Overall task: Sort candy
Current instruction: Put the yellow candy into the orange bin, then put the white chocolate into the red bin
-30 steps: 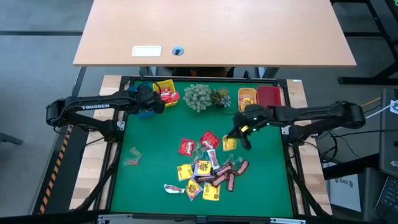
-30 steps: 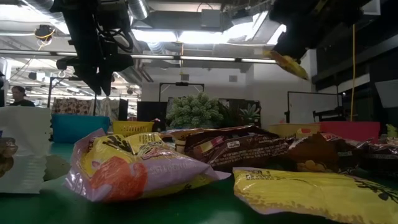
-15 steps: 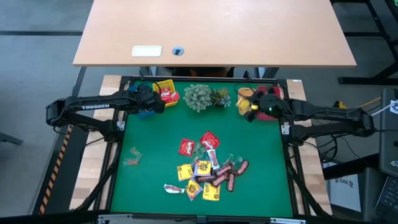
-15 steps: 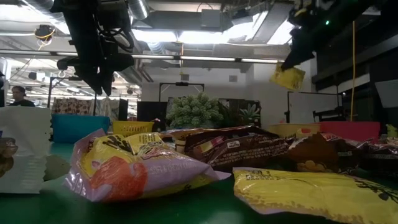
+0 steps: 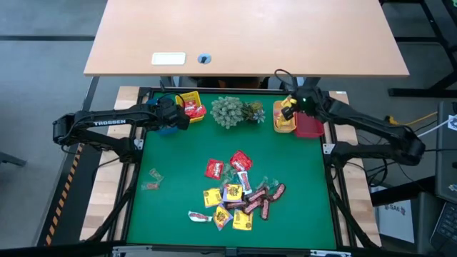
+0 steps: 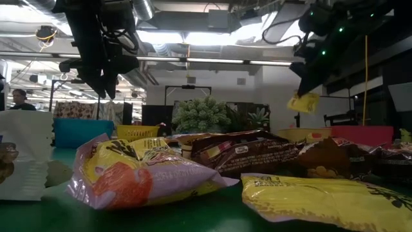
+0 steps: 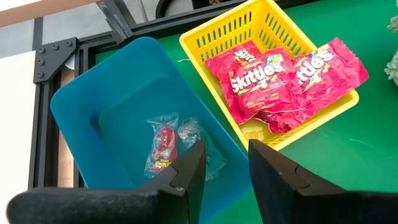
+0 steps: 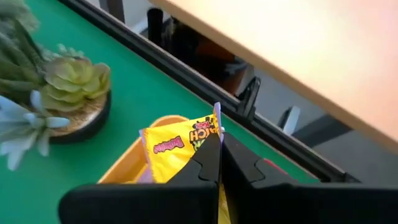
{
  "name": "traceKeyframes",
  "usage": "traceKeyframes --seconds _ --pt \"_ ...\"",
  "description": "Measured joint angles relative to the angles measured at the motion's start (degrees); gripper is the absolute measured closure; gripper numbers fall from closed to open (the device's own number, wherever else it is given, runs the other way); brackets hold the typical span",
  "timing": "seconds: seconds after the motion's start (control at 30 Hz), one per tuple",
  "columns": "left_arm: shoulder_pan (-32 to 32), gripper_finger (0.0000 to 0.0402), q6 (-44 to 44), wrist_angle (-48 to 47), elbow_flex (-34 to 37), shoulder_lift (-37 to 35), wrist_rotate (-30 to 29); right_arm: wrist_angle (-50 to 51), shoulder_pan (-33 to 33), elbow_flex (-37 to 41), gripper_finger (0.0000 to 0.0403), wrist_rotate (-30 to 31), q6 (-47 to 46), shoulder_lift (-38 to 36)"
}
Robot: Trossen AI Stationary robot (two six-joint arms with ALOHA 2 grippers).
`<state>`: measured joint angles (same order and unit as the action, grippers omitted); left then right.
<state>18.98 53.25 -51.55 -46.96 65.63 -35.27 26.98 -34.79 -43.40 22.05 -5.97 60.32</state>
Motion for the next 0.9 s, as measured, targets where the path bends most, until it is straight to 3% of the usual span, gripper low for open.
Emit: traceKeyframes --seconds 0.17,0.3,0.5,0.7,0.9 --pt "-0.55 0.0295 -1.98 0.04 0.0 0.0 0.13 -0.09 -2.51 0.0 0.039 -6.1 -0.04 1.93" --pt "-1.14 0.0295 -7.74 0.07 0.0 -0.83 4.31 -0.37 -2.37 0.0 0.0346 -6.12 -0.05 2.62" --pt "-2.48 0.0295 -15.69 0.12 -1.31 -2.12 21.28 -0.29 -2.37 0.0 0.026 -5.71 -0.06 2.64" --pt "-6.87 0.0295 -13.29 -0.37 -1.75 -2.03 40.91 0.2 -2.37 0.0 0.0212 -5.81 -0.12 2.61" --pt "-16.63 0.0295 -9.56 -0.46 -1.75 -2.03 47.52 0.22 -2.35 0.0 0.0201 -6.24 -0.18 2.61"
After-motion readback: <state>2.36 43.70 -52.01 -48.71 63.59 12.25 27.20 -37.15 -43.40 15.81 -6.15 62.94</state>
